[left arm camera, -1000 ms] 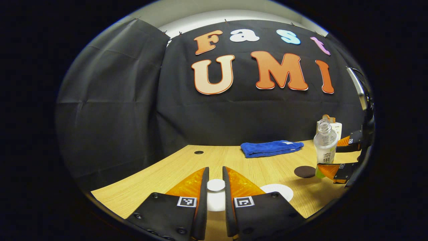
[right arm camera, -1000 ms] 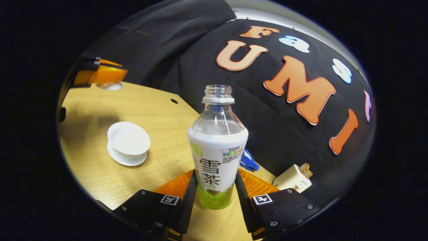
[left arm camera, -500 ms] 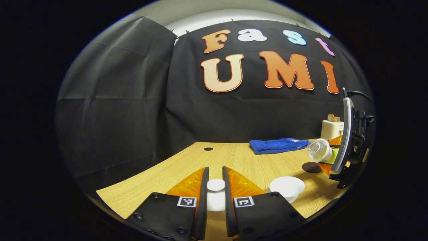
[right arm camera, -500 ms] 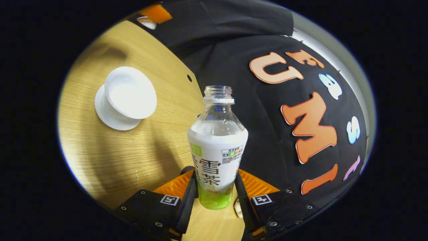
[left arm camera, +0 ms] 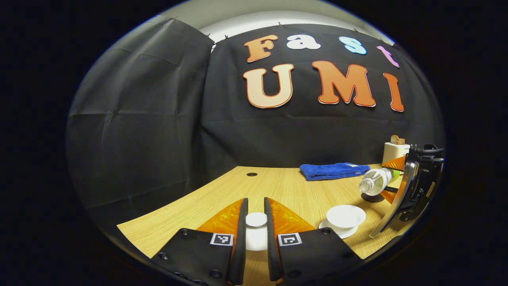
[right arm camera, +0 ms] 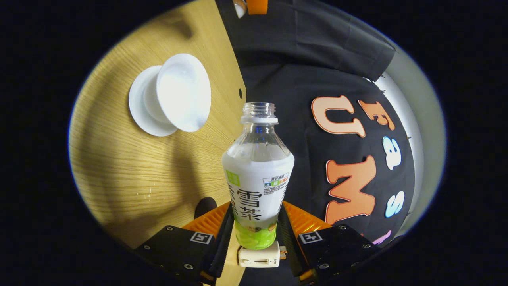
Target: Open the teacup lid with one hand, grasp the water bottle and pour water into the teacup with the other hand; after pouring, place the water bottle on the coaster and then close the teacup lid.
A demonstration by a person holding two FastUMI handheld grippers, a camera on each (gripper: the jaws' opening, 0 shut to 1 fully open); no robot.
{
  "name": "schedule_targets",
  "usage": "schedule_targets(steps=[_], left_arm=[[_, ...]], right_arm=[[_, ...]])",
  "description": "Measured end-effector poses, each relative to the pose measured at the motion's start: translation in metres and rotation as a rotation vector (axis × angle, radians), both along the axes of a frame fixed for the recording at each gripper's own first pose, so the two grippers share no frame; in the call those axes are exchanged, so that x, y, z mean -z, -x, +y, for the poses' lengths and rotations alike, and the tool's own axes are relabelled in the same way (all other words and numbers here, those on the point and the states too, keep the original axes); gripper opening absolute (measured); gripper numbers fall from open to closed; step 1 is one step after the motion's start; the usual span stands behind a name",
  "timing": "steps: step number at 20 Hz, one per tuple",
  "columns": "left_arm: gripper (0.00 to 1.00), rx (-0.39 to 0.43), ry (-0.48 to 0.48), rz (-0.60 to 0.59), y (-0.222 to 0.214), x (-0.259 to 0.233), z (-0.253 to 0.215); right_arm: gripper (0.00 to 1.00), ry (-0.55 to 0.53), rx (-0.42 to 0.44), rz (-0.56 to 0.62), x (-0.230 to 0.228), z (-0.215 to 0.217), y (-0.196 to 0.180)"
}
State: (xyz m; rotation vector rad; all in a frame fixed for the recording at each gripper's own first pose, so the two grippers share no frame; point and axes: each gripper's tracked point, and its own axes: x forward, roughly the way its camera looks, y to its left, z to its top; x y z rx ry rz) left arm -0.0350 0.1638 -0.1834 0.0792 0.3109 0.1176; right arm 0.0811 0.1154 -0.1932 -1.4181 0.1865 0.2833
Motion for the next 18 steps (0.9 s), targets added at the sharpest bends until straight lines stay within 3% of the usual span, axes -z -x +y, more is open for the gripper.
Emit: schedule_targets(steps=[9, 18], left_arm=[[0.27, -0.009, -0.003, 0.000, 0.011, -0.002, 0.010], [0.27, -0.003, -0.003, -0.008, 0.017, -0.009, 0.010]], right_arm=[[0.64, 0.177, -0.050, -0.103, -0.014, -0.001, -0.011], [0.64, 0.258, -0.094, -0.157, -0.041, -0.002, -0.022]])
